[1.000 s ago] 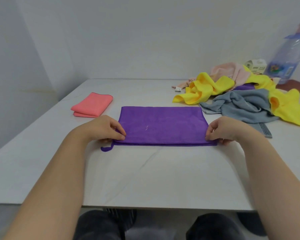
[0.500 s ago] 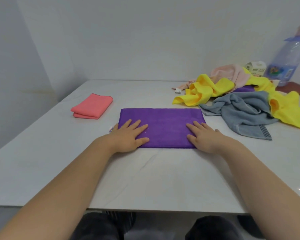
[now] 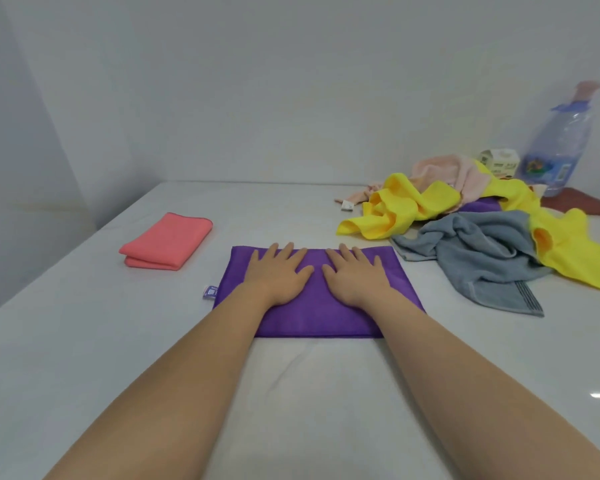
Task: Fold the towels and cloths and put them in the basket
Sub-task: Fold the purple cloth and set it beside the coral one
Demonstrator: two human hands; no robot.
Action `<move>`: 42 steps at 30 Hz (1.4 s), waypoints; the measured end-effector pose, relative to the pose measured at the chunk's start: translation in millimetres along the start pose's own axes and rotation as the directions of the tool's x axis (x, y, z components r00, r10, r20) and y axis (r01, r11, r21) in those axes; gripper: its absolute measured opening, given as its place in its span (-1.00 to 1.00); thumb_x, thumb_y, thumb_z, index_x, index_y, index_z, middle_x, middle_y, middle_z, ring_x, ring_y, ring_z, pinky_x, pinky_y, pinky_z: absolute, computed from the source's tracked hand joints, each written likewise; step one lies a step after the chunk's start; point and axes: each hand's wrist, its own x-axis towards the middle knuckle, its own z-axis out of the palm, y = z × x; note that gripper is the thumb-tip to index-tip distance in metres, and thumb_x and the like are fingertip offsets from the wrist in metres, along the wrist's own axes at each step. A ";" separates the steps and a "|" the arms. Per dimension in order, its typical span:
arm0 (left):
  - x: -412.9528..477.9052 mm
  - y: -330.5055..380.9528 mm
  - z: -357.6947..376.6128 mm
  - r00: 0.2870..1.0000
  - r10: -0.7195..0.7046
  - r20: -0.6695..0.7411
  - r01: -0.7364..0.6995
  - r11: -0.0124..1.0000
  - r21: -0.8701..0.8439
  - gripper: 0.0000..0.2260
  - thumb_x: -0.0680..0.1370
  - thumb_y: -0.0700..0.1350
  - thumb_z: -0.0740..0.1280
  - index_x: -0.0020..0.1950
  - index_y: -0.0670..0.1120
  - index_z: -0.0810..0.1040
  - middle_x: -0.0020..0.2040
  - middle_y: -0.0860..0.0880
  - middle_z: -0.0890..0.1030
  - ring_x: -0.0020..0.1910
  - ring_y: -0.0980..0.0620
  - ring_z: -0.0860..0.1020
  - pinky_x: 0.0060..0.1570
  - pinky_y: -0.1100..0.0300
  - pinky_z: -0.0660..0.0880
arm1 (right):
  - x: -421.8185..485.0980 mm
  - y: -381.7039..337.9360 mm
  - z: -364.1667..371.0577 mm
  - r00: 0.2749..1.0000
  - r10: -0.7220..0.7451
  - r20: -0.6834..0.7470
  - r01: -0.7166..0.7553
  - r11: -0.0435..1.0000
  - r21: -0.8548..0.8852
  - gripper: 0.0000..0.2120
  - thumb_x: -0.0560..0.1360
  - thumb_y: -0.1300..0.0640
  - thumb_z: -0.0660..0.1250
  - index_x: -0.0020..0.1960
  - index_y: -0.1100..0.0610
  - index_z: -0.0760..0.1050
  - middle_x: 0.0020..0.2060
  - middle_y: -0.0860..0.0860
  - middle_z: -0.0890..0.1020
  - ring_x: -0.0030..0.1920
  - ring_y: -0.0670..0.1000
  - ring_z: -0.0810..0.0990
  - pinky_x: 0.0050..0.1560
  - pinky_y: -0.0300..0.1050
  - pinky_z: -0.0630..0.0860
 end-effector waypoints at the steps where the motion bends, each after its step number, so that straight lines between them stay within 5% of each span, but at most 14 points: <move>1: 0.0 -3.9 -0.1 1.000 -0.014 0.000 0.014 1.000 -0.001 -0.48 0.62 0.22 -0.13 0.56 0.11 -0.04 0.57 0.05 -0.05 0.54 -0.05 -0.08 0.47 -0.14 -0.12 | 1.4 3.1 -1.1 1.000 0.010 0.001 -0.010 1.000 0.000 -0.45 0.61 -0.16 -0.15 0.56 -0.01 -0.03 0.55 -0.01 -0.04 0.54 0.08 -0.07 0.46 0.23 -0.11; 11: -10.2 -50.7 -3.9 0.984 -0.176 -0.013 0.176 0.984 -0.025 -0.47 0.62 0.21 -0.12 0.57 0.07 -0.05 0.57 0.08 -0.08 0.54 0.01 -0.13 0.47 -0.16 -0.12 | 5.3 65.6 -9.2 0.990 0.143 -0.009 -0.143 0.990 0.018 -0.43 0.62 -0.16 -0.11 0.56 0.05 -0.05 0.55 -0.01 -0.06 0.54 -0.01 -0.06 0.47 0.15 -0.05; 18: -12.5 -52.6 -3.8 0.978 -0.208 -0.017 0.207 0.978 -0.031 -0.45 0.61 0.24 -0.11 0.56 0.08 -0.05 0.57 0.05 -0.08 0.54 -0.06 -0.13 0.47 -0.16 -0.11 | 6.3 70.0 -11.5 0.962 0.171 -0.214 -0.153 0.983 0.100 -0.62 0.59 0.05 0.02 0.34 0.16 0.36 0.35 0.11 0.39 0.37 0.12 0.31 0.37 0.14 0.19; 29: -14.9 -48.9 -4.2 0.966 -0.257 -0.015 0.256 0.966 -0.022 -0.45 0.60 0.26 -0.13 0.56 0.12 -0.07 0.58 0.04 -0.10 0.54 -0.09 -0.12 0.46 -0.19 -0.11 | 14.4 73.6 -14.2 0.940 0.269 -0.207 -0.240 0.958 0.155 -0.58 0.54 -0.02 0.14 0.31 0.17 0.34 0.36 0.14 0.34 0.38 0.16 0.25 0.34 0.12 0.19; 35: -13.5 -48.1 -3.0 0.963 -0.268 -0.019 0.268 0.963 -0.011 -0.45 0.60 0.27 -0.15 0.56 0.12 -0.08 0.58 0.03 -0.09 0.54 -0.09 -0.12 0.46 -0.20 -0.10 | 14.4 74.9 -19.4 0.892 0.369 -0.261 -0.230 0.868 0.440 -0.88 0.40 0.09 0.31 -0.08 0.05 0.43 0.05 0.07 0.55 0.17 0.15 0.45 0.19 0.00 0.36; 38: -13.5 -47.4 -2.8 0.962 -0.270 -0.022 0.270 0.963 -0.018 -0.45 0.60 0.26 -0.14 0.56 0.12 -0.07 0.58 0.03 -0.08 0.54 -0.09 -0.11 0.46 -0.20 -0.10 | 13.5 76.8 -16.7 0.900 0.336 -0.278 -0.125 0.810 0.574 -0.82 0.39 0.20 0.33 -0.04 0.10 0.39 -0.08 0.03 0.53 0.03 0.11 0.50 0.04 -0.09 0.38; 42: -14.4 -47.1 -3.2 0.963 -0.269 -0.031 0.269 0.963 -0.019 -0.45 0.60 0.25 -0.12 0.56 0.11 -0.05 0.58 0.03 -0.06 0.54 -0.09 -0.09 0.45 -0.21 -0.09 | 11.2 72.1 -22.6 0.879 0.340 -0.333 0.085 0.577 0.813 -0.69 0.41 0.30 0.37 0.10 0.16 0.37 -0.18 0.01 0.51 -0.16 -0.03 0.48 -0.15 -0.21 0.33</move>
